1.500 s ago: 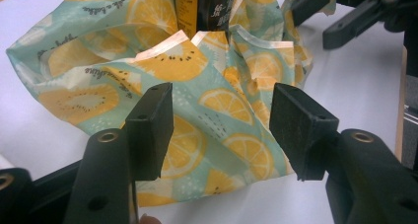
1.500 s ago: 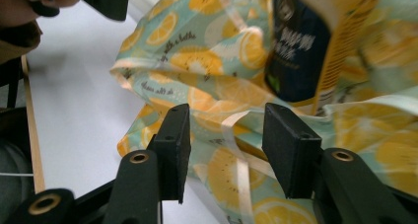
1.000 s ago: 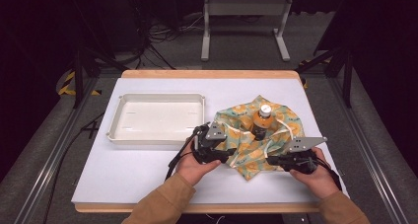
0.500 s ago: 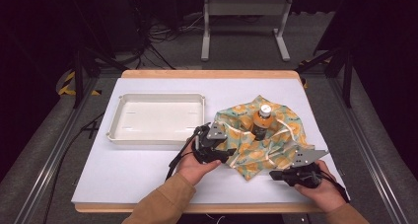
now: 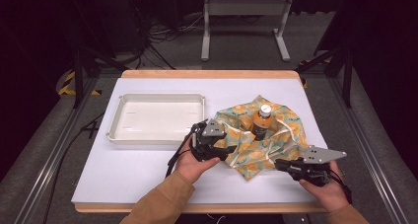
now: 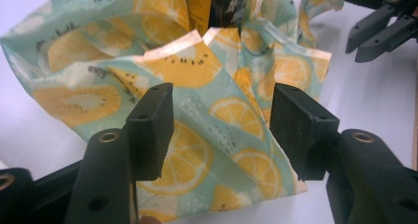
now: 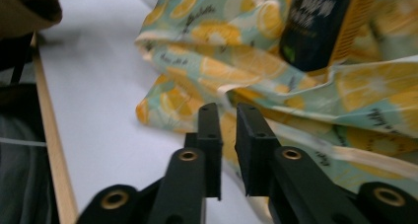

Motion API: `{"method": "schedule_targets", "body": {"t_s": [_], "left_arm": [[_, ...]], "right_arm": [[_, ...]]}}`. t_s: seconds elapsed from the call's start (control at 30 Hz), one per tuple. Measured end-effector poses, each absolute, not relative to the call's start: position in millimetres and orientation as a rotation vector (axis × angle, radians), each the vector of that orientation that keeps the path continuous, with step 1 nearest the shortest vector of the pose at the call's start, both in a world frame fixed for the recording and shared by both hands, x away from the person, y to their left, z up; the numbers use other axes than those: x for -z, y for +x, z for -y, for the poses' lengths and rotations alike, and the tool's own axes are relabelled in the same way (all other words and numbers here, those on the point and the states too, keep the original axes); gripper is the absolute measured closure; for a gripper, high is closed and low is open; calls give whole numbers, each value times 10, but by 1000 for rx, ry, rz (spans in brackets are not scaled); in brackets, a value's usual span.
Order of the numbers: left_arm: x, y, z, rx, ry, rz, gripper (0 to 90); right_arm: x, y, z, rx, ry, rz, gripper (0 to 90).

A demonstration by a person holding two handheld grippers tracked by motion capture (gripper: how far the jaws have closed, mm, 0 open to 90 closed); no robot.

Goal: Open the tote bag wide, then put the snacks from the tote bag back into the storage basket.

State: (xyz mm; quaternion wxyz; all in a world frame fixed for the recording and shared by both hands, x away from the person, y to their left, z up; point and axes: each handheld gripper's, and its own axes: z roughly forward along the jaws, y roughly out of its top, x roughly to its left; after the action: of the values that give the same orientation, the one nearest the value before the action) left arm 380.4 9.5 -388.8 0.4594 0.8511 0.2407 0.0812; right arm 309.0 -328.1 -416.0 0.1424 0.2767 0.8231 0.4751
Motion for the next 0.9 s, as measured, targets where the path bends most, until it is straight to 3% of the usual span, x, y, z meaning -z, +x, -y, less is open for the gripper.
{"method": "schedule_targets", "body": {"t_s": [0.37, 0.9], "left_arm": [[3680, 3803, -70, -202, 2064, -555, 360], [3338, 3974, 39, -196, 1985, -480, 297]], "right_arm": [[4124, 3081, 3395, -1371, 877, -2178, 538], [4180, 3122, 3498, -1338, 910, -2124, 449]]}}
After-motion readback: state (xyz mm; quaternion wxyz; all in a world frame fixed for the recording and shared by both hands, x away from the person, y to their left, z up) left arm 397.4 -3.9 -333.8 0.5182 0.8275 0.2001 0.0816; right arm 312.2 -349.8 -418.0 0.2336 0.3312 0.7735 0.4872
